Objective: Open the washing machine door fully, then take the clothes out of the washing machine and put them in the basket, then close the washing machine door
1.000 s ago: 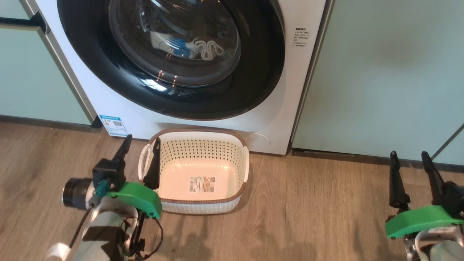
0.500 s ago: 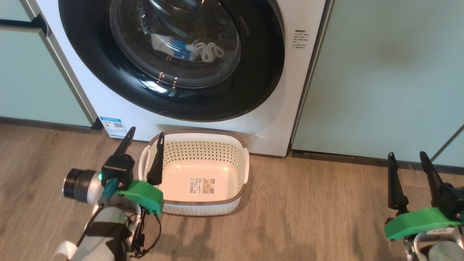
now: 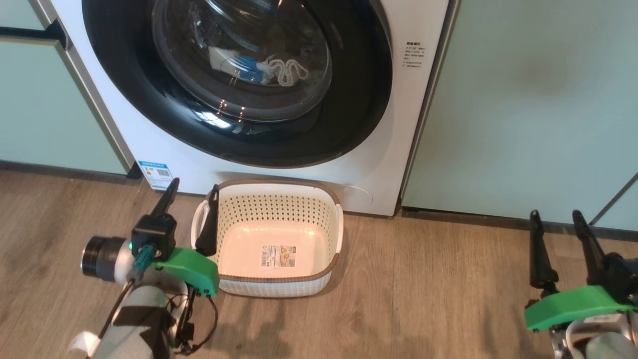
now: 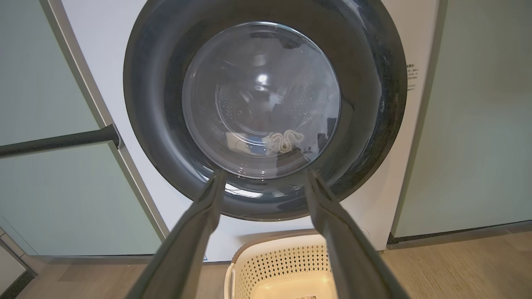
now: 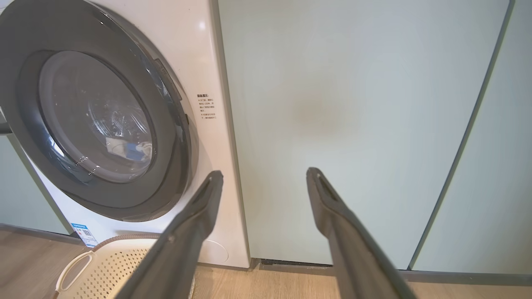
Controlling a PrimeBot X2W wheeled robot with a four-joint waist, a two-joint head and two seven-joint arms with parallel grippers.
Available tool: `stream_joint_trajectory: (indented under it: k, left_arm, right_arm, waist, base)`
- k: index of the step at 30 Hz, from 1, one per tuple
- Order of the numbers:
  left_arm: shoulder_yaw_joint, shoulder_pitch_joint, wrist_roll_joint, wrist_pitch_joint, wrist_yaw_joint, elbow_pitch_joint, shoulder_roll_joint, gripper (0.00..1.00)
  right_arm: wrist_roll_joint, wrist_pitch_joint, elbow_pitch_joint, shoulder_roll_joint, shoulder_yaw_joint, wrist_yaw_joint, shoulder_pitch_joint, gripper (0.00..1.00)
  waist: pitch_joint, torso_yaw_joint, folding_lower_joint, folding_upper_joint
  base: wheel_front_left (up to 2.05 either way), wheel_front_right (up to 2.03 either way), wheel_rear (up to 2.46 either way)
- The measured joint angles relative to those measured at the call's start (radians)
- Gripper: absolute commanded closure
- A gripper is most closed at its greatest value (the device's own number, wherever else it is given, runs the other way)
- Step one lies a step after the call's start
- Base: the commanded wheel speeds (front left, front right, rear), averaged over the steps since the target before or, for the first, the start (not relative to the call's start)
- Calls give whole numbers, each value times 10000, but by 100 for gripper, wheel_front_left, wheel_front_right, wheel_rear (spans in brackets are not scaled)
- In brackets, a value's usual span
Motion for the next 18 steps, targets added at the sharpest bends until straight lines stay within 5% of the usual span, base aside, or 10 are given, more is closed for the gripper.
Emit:
stream_joint_trajectory:
  k: [4,5,9,10,18]
  left_arm:
    - [6,0,0,0,-42,10,-56,0]
    - [12,0,0,0,-71,10,-65,0]
    - [29,0,0,0,-90,10,-88,0]
    - [38,0,0,0,-92,12,-88,0]
    - [52,0,2,0,-203,42,-142,0]
  right_arm:
    - [109,0,8,0,140,0,0,0]
    - [134,0,10,0,157,0,0,9]
    - [535,0,27,-4,303,0,-1,76]
    - [650,0,36,-6,364,0,-4,100]
    - [2928,0,928,-35,811,0,-533,100]
  waist:
    - [18,18,0,0]
    - [23,23,0,0]
    - [60,40,0,0]
    - [71,44,0,0]
    - [211,118,0,0]
  base:
    - [0,0,0]
    - [0,0,0]
    - [0,0,0]
    - [0,0,0]
    - [0,0,0]
